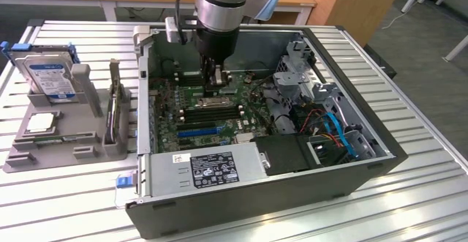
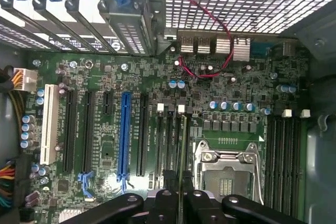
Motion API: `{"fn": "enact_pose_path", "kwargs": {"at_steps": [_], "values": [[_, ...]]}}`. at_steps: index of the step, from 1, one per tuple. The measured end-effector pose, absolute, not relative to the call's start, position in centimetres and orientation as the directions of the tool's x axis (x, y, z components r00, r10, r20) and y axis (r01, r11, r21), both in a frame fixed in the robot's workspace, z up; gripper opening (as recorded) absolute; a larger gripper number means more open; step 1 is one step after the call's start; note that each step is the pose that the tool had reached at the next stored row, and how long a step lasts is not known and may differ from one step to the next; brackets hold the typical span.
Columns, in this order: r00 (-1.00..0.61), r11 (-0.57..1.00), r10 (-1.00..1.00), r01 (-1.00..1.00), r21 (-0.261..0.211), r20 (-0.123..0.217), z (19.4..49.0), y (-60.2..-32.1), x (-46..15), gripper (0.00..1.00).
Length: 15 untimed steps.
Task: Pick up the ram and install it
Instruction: 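Insert the ram into the slot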
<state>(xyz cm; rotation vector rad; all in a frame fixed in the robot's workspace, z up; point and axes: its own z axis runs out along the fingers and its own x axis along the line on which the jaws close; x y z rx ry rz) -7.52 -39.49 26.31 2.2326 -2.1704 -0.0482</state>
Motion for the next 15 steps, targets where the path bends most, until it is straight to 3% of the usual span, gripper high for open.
{"fn": "enact_pose_path", "kwargs": {"at_steps": [15], "values": [[0.028,-0.028,-1.000,-0.999,0.040,-0.003,23.6,-39.5,-7.5,0.14]]}}
